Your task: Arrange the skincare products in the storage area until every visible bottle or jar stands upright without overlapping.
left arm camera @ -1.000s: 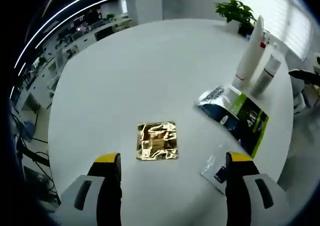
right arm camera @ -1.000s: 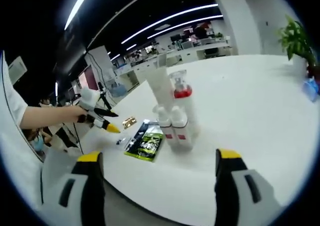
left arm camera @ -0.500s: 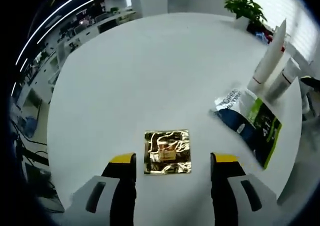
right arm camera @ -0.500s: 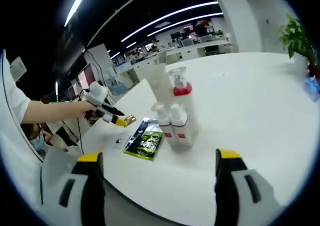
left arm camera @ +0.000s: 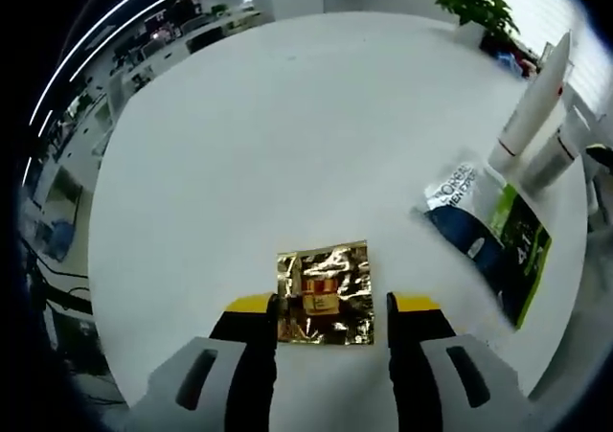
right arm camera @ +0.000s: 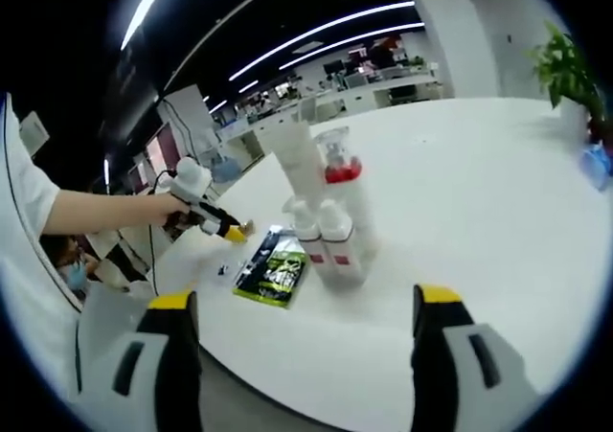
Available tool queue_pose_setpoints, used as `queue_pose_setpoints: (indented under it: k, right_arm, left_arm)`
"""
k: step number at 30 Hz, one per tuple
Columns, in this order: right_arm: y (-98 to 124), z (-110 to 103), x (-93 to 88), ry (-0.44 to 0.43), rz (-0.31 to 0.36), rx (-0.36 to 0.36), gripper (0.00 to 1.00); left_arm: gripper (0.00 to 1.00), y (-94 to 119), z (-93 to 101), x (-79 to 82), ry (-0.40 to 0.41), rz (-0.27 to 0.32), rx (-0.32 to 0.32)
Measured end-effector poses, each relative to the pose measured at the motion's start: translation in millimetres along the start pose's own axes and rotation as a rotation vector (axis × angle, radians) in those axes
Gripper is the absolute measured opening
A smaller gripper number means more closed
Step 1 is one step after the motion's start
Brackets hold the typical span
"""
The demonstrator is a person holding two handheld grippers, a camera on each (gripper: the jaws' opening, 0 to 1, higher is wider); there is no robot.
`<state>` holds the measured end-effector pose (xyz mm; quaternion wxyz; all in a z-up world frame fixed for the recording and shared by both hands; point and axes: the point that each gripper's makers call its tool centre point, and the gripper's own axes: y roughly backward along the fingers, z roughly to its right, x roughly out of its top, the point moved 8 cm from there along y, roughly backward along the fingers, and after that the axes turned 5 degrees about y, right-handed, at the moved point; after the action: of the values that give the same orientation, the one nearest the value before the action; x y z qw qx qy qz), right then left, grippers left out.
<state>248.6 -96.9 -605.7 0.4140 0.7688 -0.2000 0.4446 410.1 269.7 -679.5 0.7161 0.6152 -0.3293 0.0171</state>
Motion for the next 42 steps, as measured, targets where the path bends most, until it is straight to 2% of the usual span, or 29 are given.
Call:
queue_pose_setpoints:
  k: [5, 8, 15, 22, 26, 29, 39, 42]
  right_arm:
    - [-1, 1, -1.4, -0.005, -0.003, -0.001, 0.93]
    - [-2, 0, -1.8, -0.007, -0.004, 0.002, 0.93]
    - [-3, 1, -0.3, -0.005, -0.002, 0.002, 0.92]
    - [-2, 2, 0.6, -0.005, 0.002, 0.001, 0.92]
    - [-2, 2, 0.3, -0.004, 0.002, 0.004, 0.92]
    - [-3, 2, 1.1, -0.002, 0.003, 0.008, 0.92]
    - [-4, 2, 3.8, 0.006, 0.007, 0.018, 0.92]
    - [-5, 2, 3.6, 0.007, 0.007, 0.021, 0.92]
  left_arm:
    - [0.45, 0, -1.9, -0.3, 0.014, 0.002, 0.0]
    - [0.43, -1, -1.5, -1.0, 0.029, 0.002, -0.014]
    - [0.37, 1, -1.8, -1.3, 0.061, 0.008, -0.002]
    - [0.36, 5, -1.4, -3.7, 0.222, 0.003, 0.006]
    - [0.36, 10, 1.9, -1.6, 0.335, 0.027, 0.016]
    - [0.36, 13, 5.4, 0.1, 0.342, 0.044, 0.034]
    - [0.35, 20, 24.1, 1.5, 0.494, 0.121, 0.048]
    - [0.35, 21, 29.1, 0.7, 0.497, 0.132, 0.076]
